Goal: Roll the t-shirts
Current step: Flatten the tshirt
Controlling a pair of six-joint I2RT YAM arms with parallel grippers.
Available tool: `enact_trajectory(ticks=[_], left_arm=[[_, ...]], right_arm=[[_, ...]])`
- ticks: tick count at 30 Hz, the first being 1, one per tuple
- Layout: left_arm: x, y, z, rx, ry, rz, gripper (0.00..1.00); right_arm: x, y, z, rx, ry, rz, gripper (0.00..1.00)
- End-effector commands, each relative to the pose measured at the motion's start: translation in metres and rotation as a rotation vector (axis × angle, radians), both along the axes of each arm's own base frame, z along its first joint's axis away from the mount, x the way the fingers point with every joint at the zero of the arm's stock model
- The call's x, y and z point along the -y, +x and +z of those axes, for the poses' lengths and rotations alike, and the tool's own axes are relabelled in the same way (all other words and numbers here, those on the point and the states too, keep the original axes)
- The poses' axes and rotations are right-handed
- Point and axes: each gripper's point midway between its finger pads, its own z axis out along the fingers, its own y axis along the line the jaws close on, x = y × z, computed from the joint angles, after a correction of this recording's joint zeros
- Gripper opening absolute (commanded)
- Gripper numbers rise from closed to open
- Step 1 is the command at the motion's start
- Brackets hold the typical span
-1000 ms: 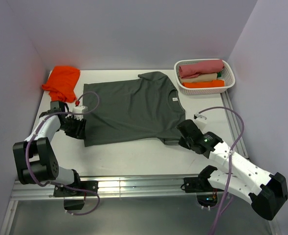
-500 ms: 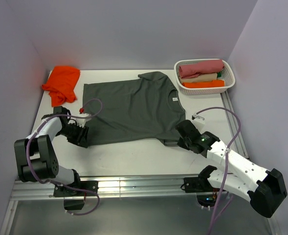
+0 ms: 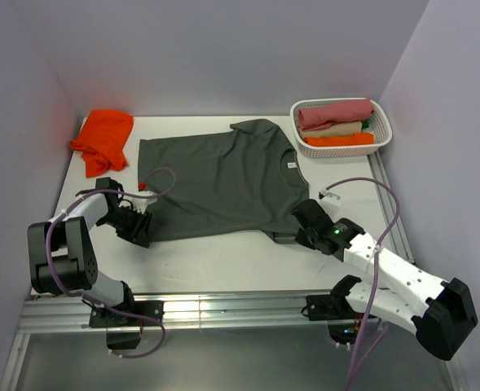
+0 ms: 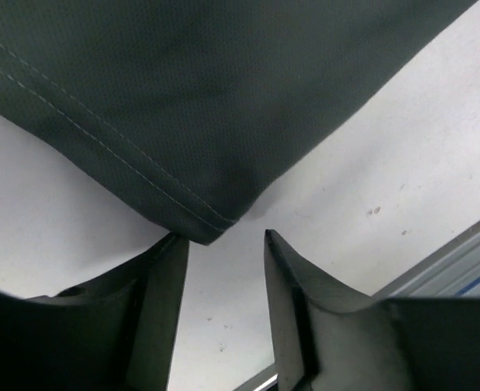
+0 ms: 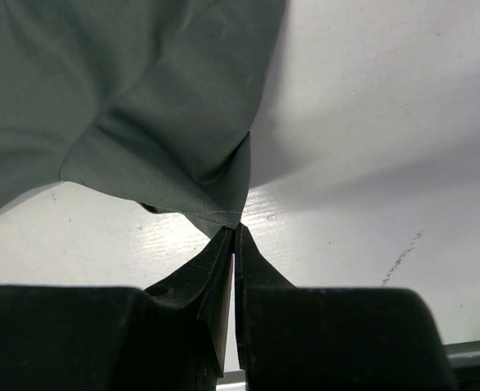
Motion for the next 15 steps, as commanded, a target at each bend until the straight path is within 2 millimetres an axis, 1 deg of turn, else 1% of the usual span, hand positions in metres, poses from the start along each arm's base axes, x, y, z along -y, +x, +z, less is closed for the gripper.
enact_trajectory(ticks=[1, 3, 4, 5, 6, 9, 15], left_arm=[[0.004, 0.01, -0.002, 0.032, -0.009, -0.001, 0.44], [0.006, 0.012, -0.001, 0.034, -0.02, -0.004, 0.39], [0.006, 0.012, 0.0, 0.037, -0.023, -0.003, 0.3], [0.006, 0.013, 0.001, 0.039, -0.024, -0.005, 0.25], [0.006, 0.012, 0.002, 0.039, -0.025, -0.009, 0.15], [0.006, 0.009, 0.005, 0.034, -0.023, -0.018, 0.0], [0.001, 0.001, 0.016, 0.052, 0.011, -0.042, 0.0]], right_arm=[[0.001, 0.011, 0.01, 0.04, -0.007, -0.015, 0.08], [0.0, 0.011, 0.01, 0.038, -0.01, -0.012, 0.08], [0.001, 0.011, 0.009, 0.035, -0.012, -0.014, 0.08], [0.0, 0.011, 0.01, 0.035, -0.013, -0.011, 0.08], [0.0, 0.012, 0.01, 0.035, -0.015, -0.012, 0.08], [0.001, 0.012, 0.011, 0.029, -0.024, -0.009, 0.08], [0.007, 0.007, 0.014, 0.013, -0.051, -0.007, 0.07]])
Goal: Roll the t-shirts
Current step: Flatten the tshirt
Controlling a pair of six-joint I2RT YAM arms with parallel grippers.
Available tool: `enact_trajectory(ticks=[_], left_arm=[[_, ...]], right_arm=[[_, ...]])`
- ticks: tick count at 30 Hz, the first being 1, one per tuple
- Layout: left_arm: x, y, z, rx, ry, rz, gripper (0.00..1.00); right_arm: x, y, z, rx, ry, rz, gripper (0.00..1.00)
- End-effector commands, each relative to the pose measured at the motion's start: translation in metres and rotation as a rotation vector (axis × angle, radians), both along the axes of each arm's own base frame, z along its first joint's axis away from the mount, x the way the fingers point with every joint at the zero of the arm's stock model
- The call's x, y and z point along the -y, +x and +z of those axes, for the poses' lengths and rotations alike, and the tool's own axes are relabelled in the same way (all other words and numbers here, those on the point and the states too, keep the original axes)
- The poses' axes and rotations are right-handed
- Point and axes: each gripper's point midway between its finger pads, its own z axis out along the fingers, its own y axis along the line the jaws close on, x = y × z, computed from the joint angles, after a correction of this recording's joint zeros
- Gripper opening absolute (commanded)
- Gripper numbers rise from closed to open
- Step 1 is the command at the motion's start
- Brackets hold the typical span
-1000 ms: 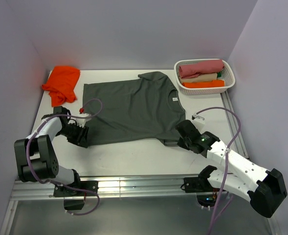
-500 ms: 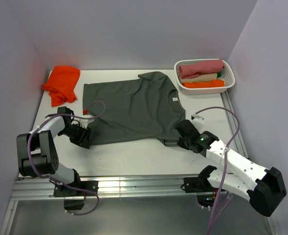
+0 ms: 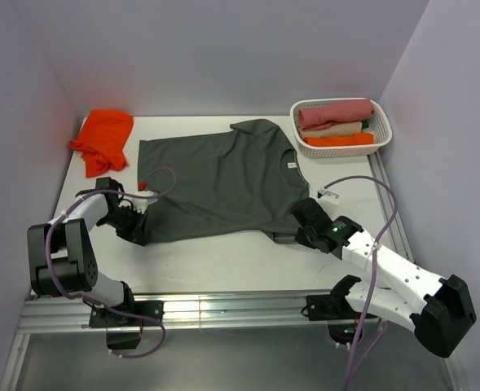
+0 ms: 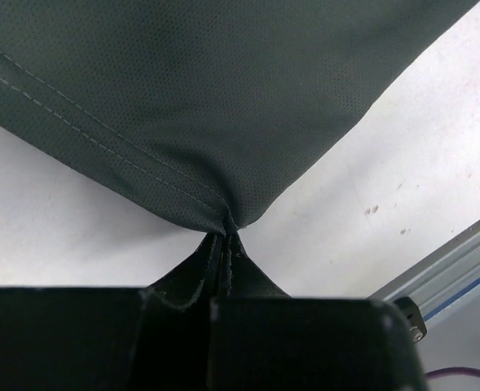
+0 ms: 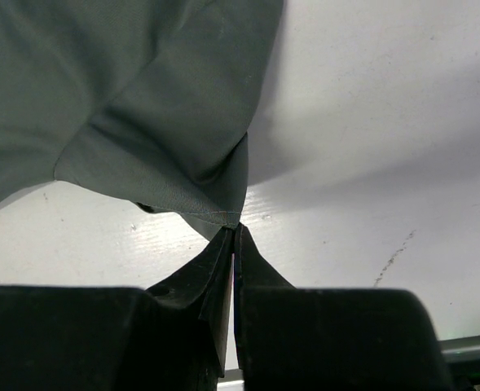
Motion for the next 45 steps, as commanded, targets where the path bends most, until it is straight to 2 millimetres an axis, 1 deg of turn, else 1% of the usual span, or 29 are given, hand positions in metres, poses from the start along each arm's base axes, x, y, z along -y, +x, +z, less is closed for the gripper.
enact_trajectory(ticks=[1, 5, 7, 9, 16, 17, 18, 19, 20, 21, 24, 25, 26, 27, 28, 29, 30, 31, 33, 34, 35, 36, 37, 38, 39, 40, 41, 42, 45], left_arm=[[-0.002, -0.002, 0.016, 0.045, 0.017, -0.039, 0.0], [-0.019, -0.002, 0.022, 0.067, 0.072, -0.019, 0.0], [-0.022, -0.005, 0.024, 0.06, 0.072, -0.017, 0.0], [-0.027, -0.006, 0.024, 0.061, 0.082, -0.009, 0.0], [-0.035, -0.006, 0.026, 0.067, 0.1, 0.006, 0.0], [-0.037, -0.005, 0.026, 0.071, 0.102, 0.015, 0.0], [-0.037, -0.004, 0.028, 0.073, 0.099, 0.016, 0.0], [-0.035, -0.002, 0.029, 0.075, 0.086, 0.015, 0.0], [-0.033, -0.003, 0.03, 0.066, 0.077, 0.014, 0.0], [-0.032, -0.001, 0.03, 0.066, 0.071, 0.017, 0.0], [-0.032, 0.001, 0.031, 0.062, 0.063, 0.02, 0.0], [-0.032, 0.002, 0.031, 0.062, 0.063, 0.019, 0.0], [-0.032, 0.001, 0.031, 0.061, 0.06, 0.019, 0.0], [-0.032, 0.002, 0.031, 0.062, 0.063, 0.02, 0.0], [-0.032, 0.001, 0.03, 0.059, 0.062, 0.022, 0.0], [-0.032, 0.001, 0.03, 0.059, 0.062, 0.023, 0.0], [-0.032, 0.002, 0.031, 0.061, 0.063, 0.02, 0.0], [-0.032, 0.001, 0.03, 0.056, 0.062, 0.022, 0.0], [-0.032, 0.0, 0.031, 0.056, 0.062, 0.02, 0.0], [-0.032, 0.001, 0.031, 0.061, 0.063, 0.02, 0.0], [-0.032, 0.0, 0.031, 0.06, 0.064, 0.019, 0.0], [-0.032, 0.0, 0.03, 0.057, 0.065, 0.022, 0.0], [-0.032, 0.0, 0.029, 0.056, 0.063, 0.017, 0.0], [-0.032, -0.001, 0.029, 0.054, 0.064, 0.019, 0.0], [-0.032, -0.002, 0.028, 0.05, 0.065, 0.02, 0.0], [-0.032, -0.001, 0.028, 0.052, 0.064, 0.02, 0.0], [-0.032, -0.002, 0.028, 0.051, 0.065, 0.019, 0.0], [-0.032, -0.002, 0.027, 0.049, 0.065, 0.019, 0.0], [-0.032, -0.002, 0.026, 0.051, 0.069, 0.018, 0.0]], right_arm=[[0.007, 0.006, 0.015, 0.027, -0.028, -0.02, 0.06], [0.011, -0.001, 0.018, 0.022, -0.027, -0.01, 0.05], [0.013, -0.005, 0.015, 0.013, -0.033, -0.006, 0.04], [0.006, -0.006, 0.016, 0.018, -0.005, 0.025, 0.04], [0.003, -0.012, 0.004, -0.02, -0.006, 0.031, 0.02], [0.002, -0.013, 0.001, -0.032, -0.008, 0.037, 0.02], [0.002, -0.014, -0.001, -0.04, -0.011, 0.037, 0.08], [0.001, -0.015, -0.001, -0.04, -0.01, 0.033, 0.1], [-0.003, -0.013, 0.001, -0.025, 0.001, 0.036, 0.14], [-0.007, -0.012, 0.004, -0.011, 0.015, 0.046, 0.21], [-0.027, -0.008, 0.023, 0.052, 0.088, 0.089, 0.28], [-0.031, -0.007, 0.028, 0.066, 0.103, 0.093, 0.29], [-0.039, -0.008, 0.032, 0.076, 0.118, 0.117, 0.3], [-0.046, -0.006, 0.04, 0.093, 0.132, 0.126, 0.31], [-0.053, -0.005, 0.041, 0.091, 0.133, 0.135, 0.31], [-0.061, -0.011, 0.041, 0.085, 0.126, 0.169, 0.31], [-0.066, -0.009, 0.042, 0.083, 0.107, 0.167, 0.31], [-0.07, -0.011, 0.04, 0.072, 0.099, 0.184, 0.31], [-0.083, -0.015, 0.034, 0.062, 0.105, 0.227, 0.27], [-0.09, -0.018, 0.026, 0.031, 0.111, 0.249, 0.25], [-0.099, -0.015, 0.025, 0.042, 0.133, 0.264, 0.24], [-0.104, -0.017, 0.022, 0.034, 0.13, 0.273, 0.24], [-0.106, -0.018, 0.013, 0.014, 0.106, 0.274, 0.24], [-0.109, -0.018, 0.009, 0.011, 0.105, 0.276, 0.24], [-0.109, -0.018, 0.0, -0.006, 0.087, 0.279, 0.25], [-0.112, -0.017, -0.003, -0.009, 0.092, 0.28, 0.26], [-0.118, -0.015, -0.004, -0.004, 0.111, 0.29, 0.27], [-0.12, -0.015, -0.01, -0.017, 0.102, 0.292, 0.29], [-0.126, -0.013, -0.016, -0.027, 0.101, 0.297, 0.31]])
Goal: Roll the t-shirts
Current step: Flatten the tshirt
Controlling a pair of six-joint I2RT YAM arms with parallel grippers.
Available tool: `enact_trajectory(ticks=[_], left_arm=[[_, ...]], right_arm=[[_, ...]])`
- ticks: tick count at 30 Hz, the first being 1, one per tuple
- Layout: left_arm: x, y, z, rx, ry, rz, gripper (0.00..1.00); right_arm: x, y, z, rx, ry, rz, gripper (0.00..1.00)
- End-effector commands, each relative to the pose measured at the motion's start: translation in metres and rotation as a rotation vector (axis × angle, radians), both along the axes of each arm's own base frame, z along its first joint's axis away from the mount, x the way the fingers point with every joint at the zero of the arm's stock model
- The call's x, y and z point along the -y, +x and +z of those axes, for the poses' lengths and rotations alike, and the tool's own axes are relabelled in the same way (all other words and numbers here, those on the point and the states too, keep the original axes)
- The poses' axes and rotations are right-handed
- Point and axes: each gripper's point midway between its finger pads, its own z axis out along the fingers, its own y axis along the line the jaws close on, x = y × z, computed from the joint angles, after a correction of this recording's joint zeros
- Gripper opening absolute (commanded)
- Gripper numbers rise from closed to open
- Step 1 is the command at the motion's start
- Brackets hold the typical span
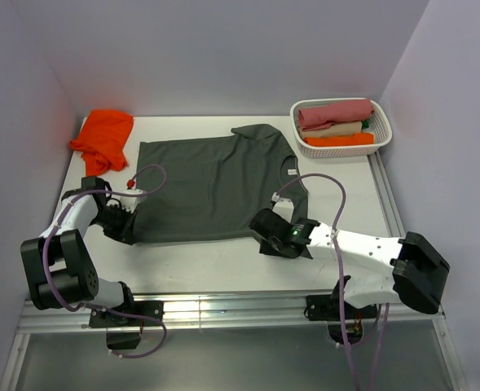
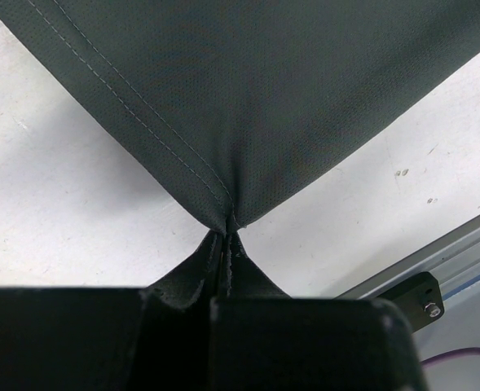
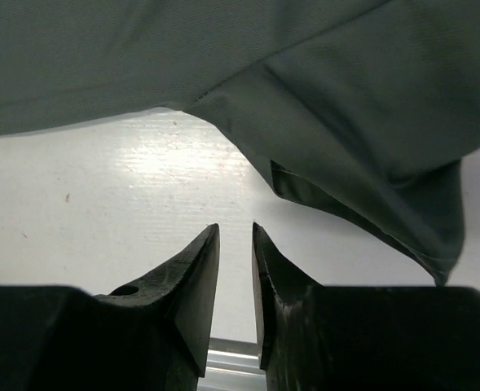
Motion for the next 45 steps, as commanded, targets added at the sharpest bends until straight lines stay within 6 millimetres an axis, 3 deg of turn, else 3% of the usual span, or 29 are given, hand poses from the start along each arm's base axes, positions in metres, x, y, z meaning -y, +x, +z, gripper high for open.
enact_trajectory(ticks=[1, 9, 28, 45], left_arm=[[0.0, 0.003, 0.003, 0.015, -0.011, -0.019, 0.0], [0.001, 0.001, 0.003, 0.012, -0.01, -0.02, 0.0], [0.0, 0.001, 0.001, 0.001, -0.009, -0.013, 0.0], [0.0, 0.0, 0.0, -0.006, -0.009, -0.017, 0.0]], right_arm=[[-0.016, 0.01, -0.003, 0.019, 0.038, -0.007, 0.31], [-0.007, 0.013, -0.026, -0.02, 0.001, -0.048, 0.34], [0.016, 0.023, -0.027, 0.019, -0.029, -0.13, 0.38], [0.002, 0.036, -0.028, 0.035, 0.004, -0.113, 0.36]])
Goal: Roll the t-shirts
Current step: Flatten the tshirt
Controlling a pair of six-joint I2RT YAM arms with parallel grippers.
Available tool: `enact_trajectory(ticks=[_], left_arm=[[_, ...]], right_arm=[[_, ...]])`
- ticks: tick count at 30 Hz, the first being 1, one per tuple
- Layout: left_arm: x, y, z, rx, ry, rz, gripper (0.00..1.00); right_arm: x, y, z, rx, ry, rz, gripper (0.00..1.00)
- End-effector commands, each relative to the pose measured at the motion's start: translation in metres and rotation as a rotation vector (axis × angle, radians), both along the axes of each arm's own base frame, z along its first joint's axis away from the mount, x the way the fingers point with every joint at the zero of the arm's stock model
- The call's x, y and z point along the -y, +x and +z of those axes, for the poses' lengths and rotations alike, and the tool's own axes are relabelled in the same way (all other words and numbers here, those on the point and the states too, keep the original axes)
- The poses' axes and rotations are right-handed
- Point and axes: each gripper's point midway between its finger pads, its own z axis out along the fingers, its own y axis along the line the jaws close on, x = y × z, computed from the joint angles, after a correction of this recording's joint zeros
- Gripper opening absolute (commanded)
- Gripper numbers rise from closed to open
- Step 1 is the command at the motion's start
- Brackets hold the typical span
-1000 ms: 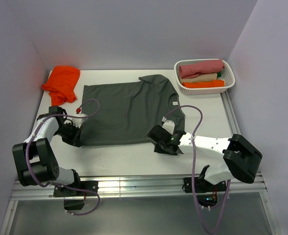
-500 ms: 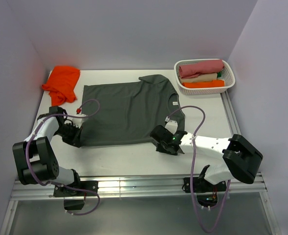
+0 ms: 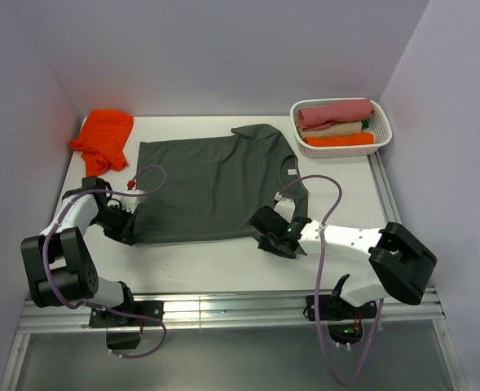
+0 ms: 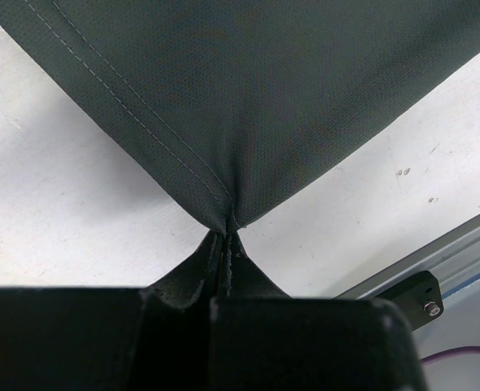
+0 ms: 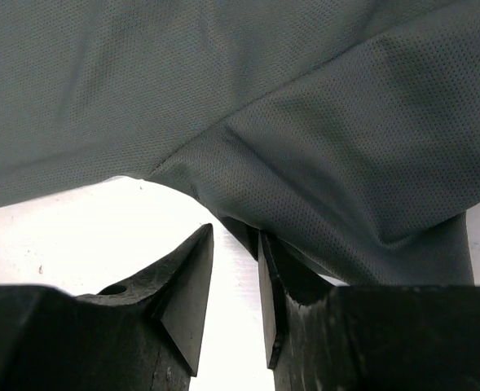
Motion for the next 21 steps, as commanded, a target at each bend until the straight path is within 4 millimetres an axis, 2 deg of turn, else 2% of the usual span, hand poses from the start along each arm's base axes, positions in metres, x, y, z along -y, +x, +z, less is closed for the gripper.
enact_trajectory(ticks=[1, 6, 7, 10, 16, 21], left_arm=[[0.0, 0.001, 0.002, 0.011, -0.008, -0.017, 0.0], [0.0, 0.002, 0.004, 0.013, -0.009, -0.017, 0.0], [0.0, 0.002, 0.004, 0.011, -0.009, -0.019, 0.0], [0.0, 0.003, 0.004, 0.014, -0.007, -0.017, 0.0], [0.0, 0.003, 0.005, 0.017, -0.006, -0.019, 0.0], [0.001, 0.004, 0.004, 0.011, -0.011, -0.016, 0.0]], right_arm=[[-0.004, 0.012, 0.006, 0.04, 0.009, -0.01, 0.36], [-0.004, 0.01, 0.002, 0.03, 0.002, -0.008, 0.29], [-0.004, 0.011, 0.002, 0.03, 0.002, -0.01, 0.22], [-0.004, 0.011, 0.006, 0.039, 0.01, -0.011, 0.11], [0.001, 0.005, 0.024, 0.064, 0.003, 0.004, 0.03], [-0.002, -0.006, 0.037, 0.085, 0.016, 0.053, 0.02]])
